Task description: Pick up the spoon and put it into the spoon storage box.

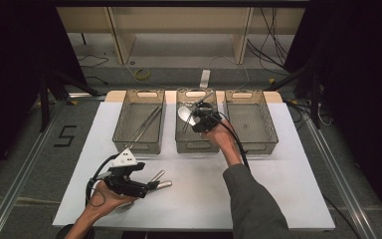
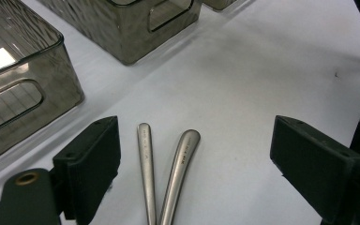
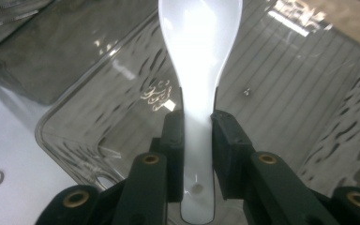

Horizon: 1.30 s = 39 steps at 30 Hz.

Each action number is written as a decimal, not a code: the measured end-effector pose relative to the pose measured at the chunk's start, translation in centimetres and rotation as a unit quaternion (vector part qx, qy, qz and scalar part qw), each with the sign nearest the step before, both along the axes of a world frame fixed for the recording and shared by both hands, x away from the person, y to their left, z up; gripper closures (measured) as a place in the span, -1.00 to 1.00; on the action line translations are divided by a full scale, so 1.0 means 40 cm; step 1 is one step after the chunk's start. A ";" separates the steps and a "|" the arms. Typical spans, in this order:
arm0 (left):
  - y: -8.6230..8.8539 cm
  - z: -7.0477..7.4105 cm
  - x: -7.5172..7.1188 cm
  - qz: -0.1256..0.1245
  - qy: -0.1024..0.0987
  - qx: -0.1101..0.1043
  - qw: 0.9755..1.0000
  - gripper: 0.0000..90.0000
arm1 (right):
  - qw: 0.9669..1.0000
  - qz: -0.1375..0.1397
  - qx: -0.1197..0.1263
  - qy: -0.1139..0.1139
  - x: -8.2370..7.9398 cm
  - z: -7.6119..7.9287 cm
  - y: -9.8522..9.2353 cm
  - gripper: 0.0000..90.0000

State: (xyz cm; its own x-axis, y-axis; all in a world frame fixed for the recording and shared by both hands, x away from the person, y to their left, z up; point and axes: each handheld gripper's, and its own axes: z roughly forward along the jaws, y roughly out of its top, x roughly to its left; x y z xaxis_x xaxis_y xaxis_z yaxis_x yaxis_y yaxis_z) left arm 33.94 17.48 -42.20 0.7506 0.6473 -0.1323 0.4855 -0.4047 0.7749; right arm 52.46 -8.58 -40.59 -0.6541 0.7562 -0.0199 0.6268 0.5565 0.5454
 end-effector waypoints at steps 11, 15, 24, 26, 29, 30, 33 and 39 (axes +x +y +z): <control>0.005 0.001 0.003 0.005 -0.001 0.001 1.000 -0.65 | 1.000 0.026 0.016 0.007 -0.015 0.023 -0.010 0.18; 0.004 0.001 0.003 0.006 -0.003 0.004 1.000 -0.65 | 0.998 0.039 0.042 -0.003 -0.043 0.042 -0.034 0.10; 0.010 0.002 0.009 0.013 -0.002 0.006 1.000 -0.65 | 0.994 0.068 0.076 -0.037 -0.141 0.087 -0.087 -0.22; 0.012 0.002 0.011 0.015 0.001 0.006 1.000 -0.65 | 0.993 0.071 0.082 -0.043 -0.164 0.094 -0.098 -0.25; 0.013 0.001 0.014 0.012 0.005 0.008 1.000 -0.65 | 0.990 0.075 0.098 -0.060 -0.201 0.100 -0.125 -0.26; 0.012 -0.001 0.015 0.010 0.006 0.009 1.000 -0.65 | 0.990 0.077 0.103 -0.064 -0.213 0.100 -0.134 -0.26; 0.007 -0.004 0.015 0.004 0.011 0.021 1.000 -0.65 | 0.986 0.079 0.120 -0.079 -0.247 0.093 -0.168 -0.26; 0.005 -0.007 0.018 0.002 0.020 0.031 0.999 -0.65 | 0.980 0.067 0.158 -0.101 -0.315 0.074 -0.239 -0.27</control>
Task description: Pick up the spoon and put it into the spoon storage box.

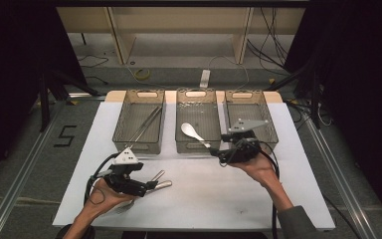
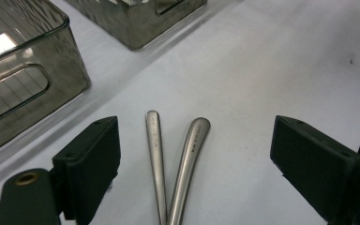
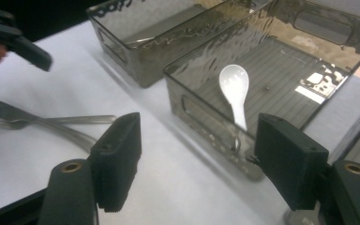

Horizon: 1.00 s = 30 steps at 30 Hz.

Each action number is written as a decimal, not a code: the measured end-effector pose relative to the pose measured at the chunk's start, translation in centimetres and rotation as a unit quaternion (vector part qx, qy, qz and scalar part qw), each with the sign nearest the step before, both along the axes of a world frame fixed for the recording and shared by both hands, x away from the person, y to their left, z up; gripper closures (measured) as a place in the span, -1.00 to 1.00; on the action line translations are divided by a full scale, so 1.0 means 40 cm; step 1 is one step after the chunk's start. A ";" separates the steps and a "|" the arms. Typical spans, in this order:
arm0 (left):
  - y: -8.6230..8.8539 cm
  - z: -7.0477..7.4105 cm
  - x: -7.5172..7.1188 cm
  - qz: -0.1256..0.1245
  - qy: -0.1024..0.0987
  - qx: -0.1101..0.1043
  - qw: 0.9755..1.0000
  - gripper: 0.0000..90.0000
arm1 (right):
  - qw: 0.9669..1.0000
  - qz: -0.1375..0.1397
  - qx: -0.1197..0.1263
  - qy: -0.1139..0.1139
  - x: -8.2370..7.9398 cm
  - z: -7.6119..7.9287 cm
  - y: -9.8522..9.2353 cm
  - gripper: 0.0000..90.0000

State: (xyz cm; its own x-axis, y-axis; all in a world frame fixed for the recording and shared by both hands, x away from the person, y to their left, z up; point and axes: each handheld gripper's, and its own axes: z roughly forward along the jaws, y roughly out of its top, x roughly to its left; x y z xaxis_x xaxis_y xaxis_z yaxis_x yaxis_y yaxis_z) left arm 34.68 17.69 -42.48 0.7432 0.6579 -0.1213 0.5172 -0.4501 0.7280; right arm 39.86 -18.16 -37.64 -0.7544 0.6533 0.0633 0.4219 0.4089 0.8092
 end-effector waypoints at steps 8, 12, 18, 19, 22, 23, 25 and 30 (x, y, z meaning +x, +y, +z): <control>0.010 -0.011 0.019 0.005 0.017 0.032 0.999 -0.64 | 0.999 -0.007 0.043 0.002 -0.091 -0.048 -0.082 -0.29; 0.008 -0.013 0.020 0.005 0.023 0.051 0.998 -0.62 | 0.997 -0.023 0.068 0.017 -0.114 -0.071 -0.132 -0.29; -0.002 -0.028 0.020 -0.002 0.048 0.094 0.994 -0.59 | 0.995 -0.045 0.089 0.019 -0.135 -0.089 -0.167 -0.29; -0.002 -0.031 0.020 -0.001 0.053 0.099 0.994 -0.59 | 0.995 -0.046 0.089 0.020 -0.138 -0.090 -0.169 -0.29; -0.002 -0.038 0.023 -0.002 0.068 0.118 0.991 -0.56 | 0.995 -0.046 0.089 0.021 -0.145 -0.096 -0.169 -0.29; -0.003 -0.041 0.023 -0.003 0.072 0.127 0.989 -0.55 | 0.995 -0.047 0.088 0.022 -0.148 -0.097 -0.169 -0.29; -0.006 -0.046 0.023 -0.005 0.081 0.143 0.986 -0.52 | 0.995 -0.047 0.088 0.022 -0.153 -0.100 -0.168 -0.29; -0.013 -0.056 0.022 -0.011 0.099 0.165 0.981 -0.42 | 0.995 -0.047 0.084 0.022 -0.165 -0.107 -0.165 -0.29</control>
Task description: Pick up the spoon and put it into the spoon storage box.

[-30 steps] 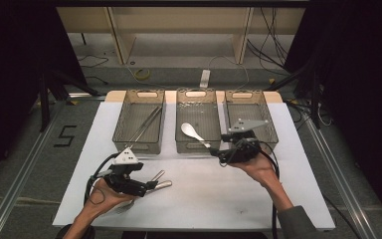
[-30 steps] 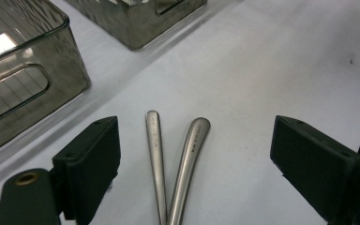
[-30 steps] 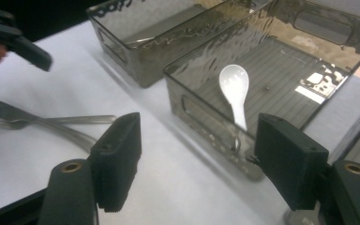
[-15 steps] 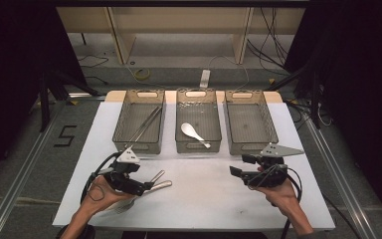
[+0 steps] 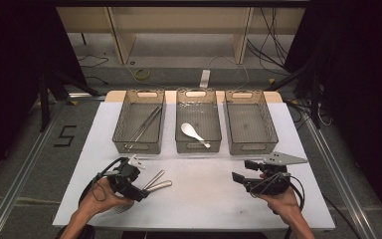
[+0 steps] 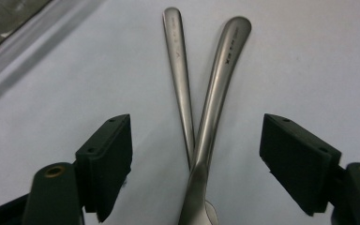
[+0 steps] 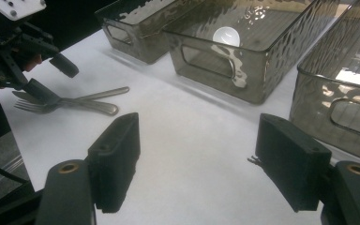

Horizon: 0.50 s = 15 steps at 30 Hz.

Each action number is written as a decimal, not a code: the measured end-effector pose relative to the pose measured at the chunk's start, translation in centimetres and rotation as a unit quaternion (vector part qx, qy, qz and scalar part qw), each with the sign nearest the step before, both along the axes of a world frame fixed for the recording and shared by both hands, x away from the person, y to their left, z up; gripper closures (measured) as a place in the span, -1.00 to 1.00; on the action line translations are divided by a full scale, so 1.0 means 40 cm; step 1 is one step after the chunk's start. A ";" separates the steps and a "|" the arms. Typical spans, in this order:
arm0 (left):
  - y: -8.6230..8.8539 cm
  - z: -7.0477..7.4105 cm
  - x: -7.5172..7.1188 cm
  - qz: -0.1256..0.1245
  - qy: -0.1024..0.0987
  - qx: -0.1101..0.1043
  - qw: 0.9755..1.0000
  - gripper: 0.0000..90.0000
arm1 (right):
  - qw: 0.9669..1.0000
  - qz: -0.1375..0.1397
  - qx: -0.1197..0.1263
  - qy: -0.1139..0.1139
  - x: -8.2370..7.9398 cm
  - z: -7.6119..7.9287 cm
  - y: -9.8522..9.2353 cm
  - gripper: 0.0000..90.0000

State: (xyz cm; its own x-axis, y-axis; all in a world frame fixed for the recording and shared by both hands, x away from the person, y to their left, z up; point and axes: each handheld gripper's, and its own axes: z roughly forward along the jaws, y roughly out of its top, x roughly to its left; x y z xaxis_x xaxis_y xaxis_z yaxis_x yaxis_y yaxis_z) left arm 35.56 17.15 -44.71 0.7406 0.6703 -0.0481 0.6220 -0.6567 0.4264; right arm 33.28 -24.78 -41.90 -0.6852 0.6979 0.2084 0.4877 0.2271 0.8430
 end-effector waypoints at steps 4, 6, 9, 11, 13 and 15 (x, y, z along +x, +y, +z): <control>-0.004 -0.010 -0.002 -0.001 0.007 0.016 1.000 -0.36 | 1.000 0.001 -0.001 0.001 -0.007 -0.003 0.000 -0.29; -0.003 -0.012 -0.002 -0.002 0.009 0.022 1.000 -0.33 | 1.000 0.001 -0.002 0.001 -0.010 -0.004 -0.001 -0.29; -0.002 -0.013 -0.002 -0.003 0.011 0.025 1.000 -0.28 | 1.000 0.001 -0.001 0.000 -0.015 -0.005 -0.001 -0.29; 0.000 -0.014 -0.001 -0.007 0.016 0.026 1.000 -0.25 | 1.000 0.002 -0.002 0.000 -0.019 -0.005 -0.002 -0.29; 0.002 -0.016 0.000 -0.008 0.019 0.031 0.999 -0.22 | 1.000 0.003 -0.001 0.000 -0.023 -0.004 -0.002 -0.30; 0.002 -0.017 -0.001 -0.010 0.023 0.035 0.999 -0.19 | 1.000 0.004 0.000 0.000 -0.027 -0.004 -0.003 -0.30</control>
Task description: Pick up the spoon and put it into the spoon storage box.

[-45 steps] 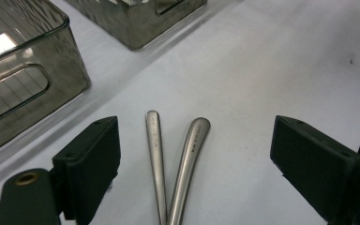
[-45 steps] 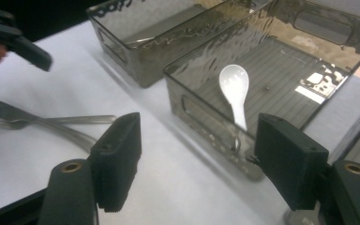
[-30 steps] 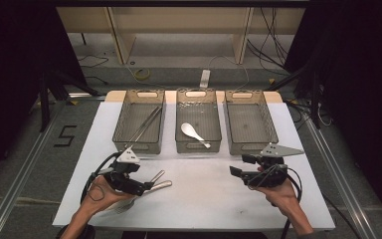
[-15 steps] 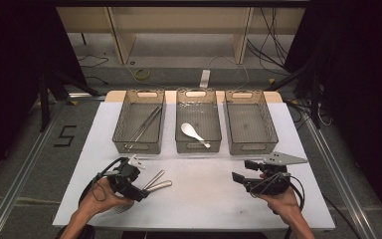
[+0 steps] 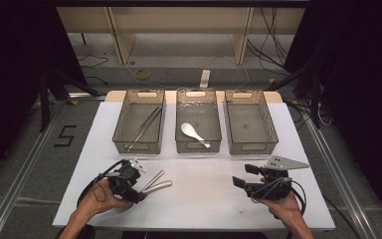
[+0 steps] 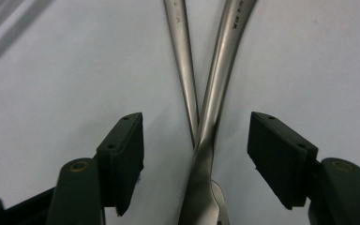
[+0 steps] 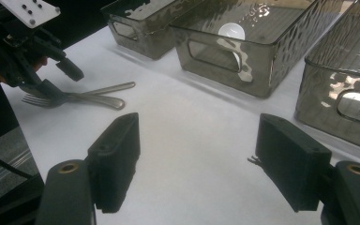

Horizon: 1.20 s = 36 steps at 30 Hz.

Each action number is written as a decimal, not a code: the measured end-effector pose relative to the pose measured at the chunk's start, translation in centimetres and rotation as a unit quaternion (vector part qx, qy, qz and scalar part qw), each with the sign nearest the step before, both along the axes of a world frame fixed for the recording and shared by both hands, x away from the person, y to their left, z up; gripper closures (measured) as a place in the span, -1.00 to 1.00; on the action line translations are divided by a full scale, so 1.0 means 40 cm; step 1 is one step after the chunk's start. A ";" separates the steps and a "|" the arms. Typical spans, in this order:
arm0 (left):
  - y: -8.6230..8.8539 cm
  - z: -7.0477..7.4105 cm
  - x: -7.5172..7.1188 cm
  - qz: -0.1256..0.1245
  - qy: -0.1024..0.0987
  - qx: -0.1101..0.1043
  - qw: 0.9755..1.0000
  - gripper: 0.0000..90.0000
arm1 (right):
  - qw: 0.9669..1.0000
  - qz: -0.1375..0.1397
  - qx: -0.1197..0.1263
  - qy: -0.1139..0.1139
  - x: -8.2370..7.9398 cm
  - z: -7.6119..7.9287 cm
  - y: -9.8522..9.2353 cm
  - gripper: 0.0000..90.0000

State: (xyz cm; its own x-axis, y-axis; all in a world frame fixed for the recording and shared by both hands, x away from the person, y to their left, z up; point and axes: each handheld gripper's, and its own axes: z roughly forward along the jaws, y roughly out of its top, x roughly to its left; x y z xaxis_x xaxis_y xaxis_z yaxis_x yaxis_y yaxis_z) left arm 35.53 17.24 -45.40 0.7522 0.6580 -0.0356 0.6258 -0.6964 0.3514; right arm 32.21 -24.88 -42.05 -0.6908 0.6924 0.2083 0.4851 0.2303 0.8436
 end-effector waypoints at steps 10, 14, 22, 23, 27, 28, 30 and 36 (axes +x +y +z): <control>-0.003 -0.005 0.001 -0.001 0.005 0.007 1.000 -0.05 | 1.000 0.002 -0.002 0.005 -0.005 -0.006 0.000 -0.30; -0.002 -0.007 0.001 0.000 0.004 0.012 1.000 0.00 | 1.000 0.005 -0.003 0.007 -0.006 -0.007 0.004 -0.30; -0.007 -0.011 0.004 -0.003 0.010 0.020 1.000 0.11 | 1.000 0.008 -0.002 0.006 -0.007 -0.007 0.007 -0.30; -0.007 -0.011 0.005 -0.007 0.010 0.024 1.000 0.12 | 1.000 0.008 -0.001 0.006 -0.007 -0.006 0.007 -0.30; -0.013 -0.014 0.005 -0.012 0.013 0.032 0.999 0.16 | 1.000 0.009 -0.001 0.008 -0.007 -0.007 0.008 -0.30; -0.015 -0.016 0.004 -0.010 0.013 0.032 0.999 0.17 | 1.000 0.009 -0.001 0.008 -0.007 -0.007 0.008 -0.30; -0.017 -0.018 0.005 -0.015 0.017 0.037 0.999 0.21 | 1.000 0.010 -0.001 0.007 -0.007 -0.007 0.009 -0.30; -0.022 -0.022 0.007 -0.020 0.021 0.045 0.999 0.33 | 1.000 0.011 -0.002 0.007 -0.007 -0.007 0.009 -0.30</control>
State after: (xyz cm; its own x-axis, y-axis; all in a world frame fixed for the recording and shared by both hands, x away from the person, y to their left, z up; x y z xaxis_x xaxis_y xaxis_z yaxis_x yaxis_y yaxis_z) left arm 35.80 16.35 -46.29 0.7774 0.6290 -0.0097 0.6093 -0.7491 0.2599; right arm 31.94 -24.52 -42.34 -0.7027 0.6781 0.2155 0.4920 0.2442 0.8356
